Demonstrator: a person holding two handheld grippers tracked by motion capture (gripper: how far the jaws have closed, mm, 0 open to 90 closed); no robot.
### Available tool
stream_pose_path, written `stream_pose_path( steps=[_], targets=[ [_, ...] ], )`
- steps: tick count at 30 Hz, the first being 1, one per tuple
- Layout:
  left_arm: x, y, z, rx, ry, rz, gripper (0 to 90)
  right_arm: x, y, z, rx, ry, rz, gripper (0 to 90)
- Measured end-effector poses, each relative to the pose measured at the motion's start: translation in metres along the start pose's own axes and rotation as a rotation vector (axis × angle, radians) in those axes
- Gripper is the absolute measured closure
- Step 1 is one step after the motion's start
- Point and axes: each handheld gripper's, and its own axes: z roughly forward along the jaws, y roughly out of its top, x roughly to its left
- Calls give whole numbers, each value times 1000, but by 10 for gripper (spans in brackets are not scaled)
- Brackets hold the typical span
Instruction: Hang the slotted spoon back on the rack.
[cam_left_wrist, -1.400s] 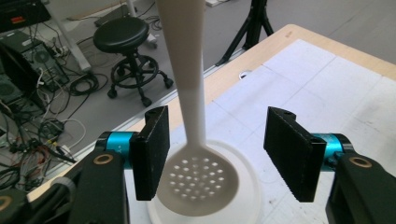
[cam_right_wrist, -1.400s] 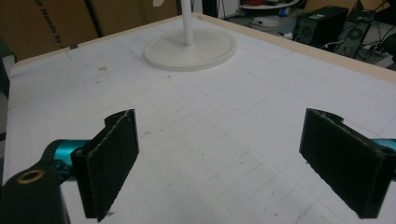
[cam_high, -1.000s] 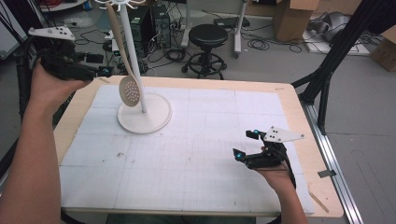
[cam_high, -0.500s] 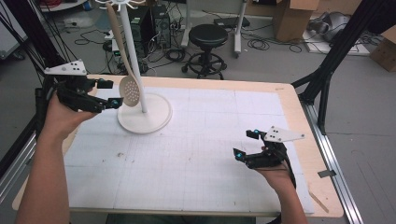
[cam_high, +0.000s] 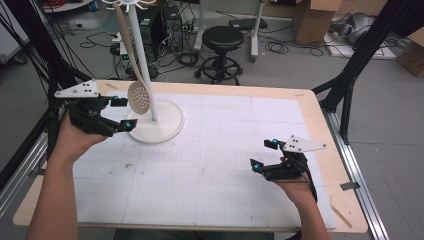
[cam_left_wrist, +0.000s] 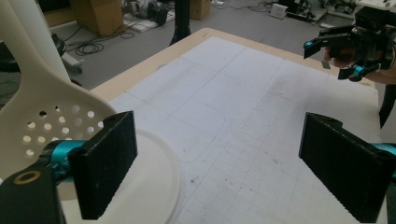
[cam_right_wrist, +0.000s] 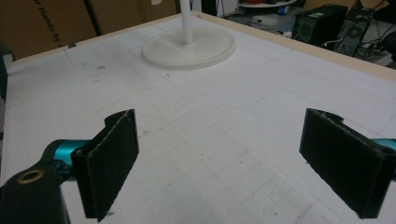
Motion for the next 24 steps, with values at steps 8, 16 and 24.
stream_pose_path(
  steps=[8,16,24],
  targets=[
    [-12,-17,10,-15,-29,-2,89,-1,-1,0,4,2,3,108],
    [-25,-38,26,2,-49,-6,65,-1,-1,0,-1,1,2,108],
    [-33,-57,36,40,-49,1,63,-1,-2,0,1,3,6,108]
  ],
)
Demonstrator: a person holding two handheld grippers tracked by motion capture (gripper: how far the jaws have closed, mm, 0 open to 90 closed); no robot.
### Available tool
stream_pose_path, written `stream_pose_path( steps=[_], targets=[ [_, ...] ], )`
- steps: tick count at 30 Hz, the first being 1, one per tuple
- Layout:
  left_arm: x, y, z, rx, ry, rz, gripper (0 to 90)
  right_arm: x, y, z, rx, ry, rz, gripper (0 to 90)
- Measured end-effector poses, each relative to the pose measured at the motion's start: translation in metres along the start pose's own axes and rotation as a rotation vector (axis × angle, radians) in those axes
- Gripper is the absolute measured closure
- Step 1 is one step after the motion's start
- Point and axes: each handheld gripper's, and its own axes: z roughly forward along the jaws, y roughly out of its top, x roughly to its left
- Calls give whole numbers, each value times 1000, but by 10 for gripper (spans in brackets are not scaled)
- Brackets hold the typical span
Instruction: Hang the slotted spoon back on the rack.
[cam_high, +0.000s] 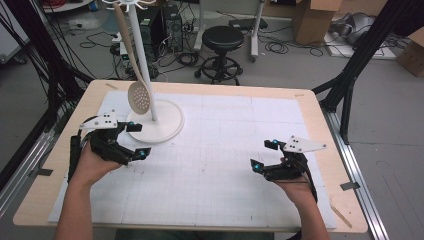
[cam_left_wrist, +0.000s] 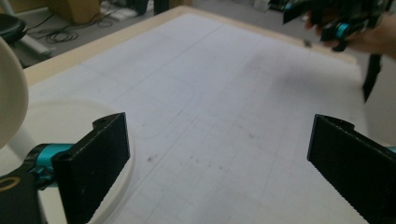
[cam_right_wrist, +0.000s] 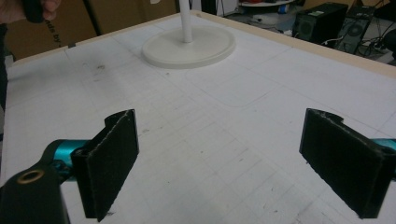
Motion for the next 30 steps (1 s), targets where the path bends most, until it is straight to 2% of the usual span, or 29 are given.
stream_pose_path(
  steps=[3,16,24,30],
  targets=[
    [-2,-4,0,-22,-29,-1,63,0,0,0,0,0,-1,108],
    [-2,-9,2,-36,-72,4,17,-2,-4,1,16,-2,6,108],
    [0,-12,2,-39,-76,7,17,-4,-5,3,23,-2,6,108],
    [-3,-15,2,-27,-61,11,17,-4,-5,8,31,2,1,108]
  ],
)
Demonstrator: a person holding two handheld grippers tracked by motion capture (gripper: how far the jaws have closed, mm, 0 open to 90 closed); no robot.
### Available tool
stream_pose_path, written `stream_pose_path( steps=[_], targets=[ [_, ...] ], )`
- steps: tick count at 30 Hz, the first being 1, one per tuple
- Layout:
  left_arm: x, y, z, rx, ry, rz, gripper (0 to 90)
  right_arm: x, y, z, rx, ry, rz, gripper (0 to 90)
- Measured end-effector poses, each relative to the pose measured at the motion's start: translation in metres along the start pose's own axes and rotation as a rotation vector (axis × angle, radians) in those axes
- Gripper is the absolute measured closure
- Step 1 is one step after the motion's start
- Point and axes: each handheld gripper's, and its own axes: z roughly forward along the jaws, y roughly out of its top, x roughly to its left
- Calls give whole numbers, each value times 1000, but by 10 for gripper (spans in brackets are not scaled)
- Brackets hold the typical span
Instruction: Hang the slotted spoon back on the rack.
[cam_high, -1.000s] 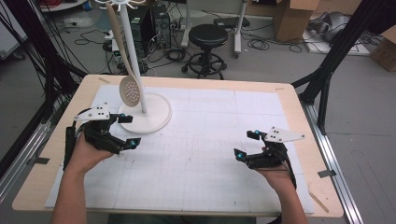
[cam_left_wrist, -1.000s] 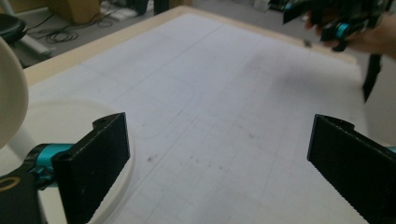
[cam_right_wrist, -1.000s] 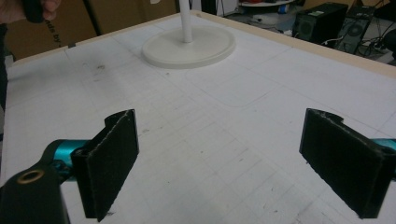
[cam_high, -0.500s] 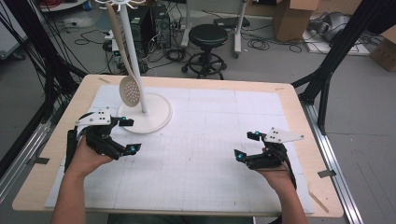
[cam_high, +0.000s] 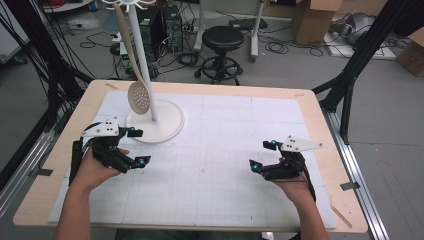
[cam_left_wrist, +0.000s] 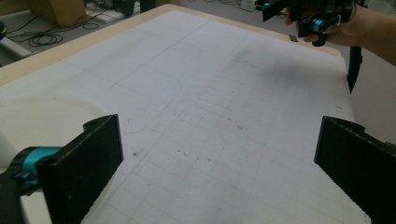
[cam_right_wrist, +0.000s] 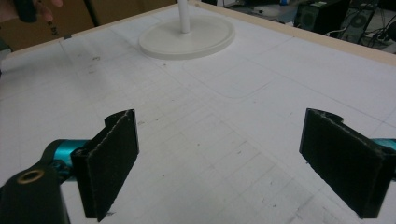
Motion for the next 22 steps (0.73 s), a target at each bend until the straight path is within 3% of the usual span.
stream_pose_path(
  steps=[22],
  targets=[
    [0,-1,1,-5,-5,-9,17,2,0,4,14,10,1,108]
  ],
)
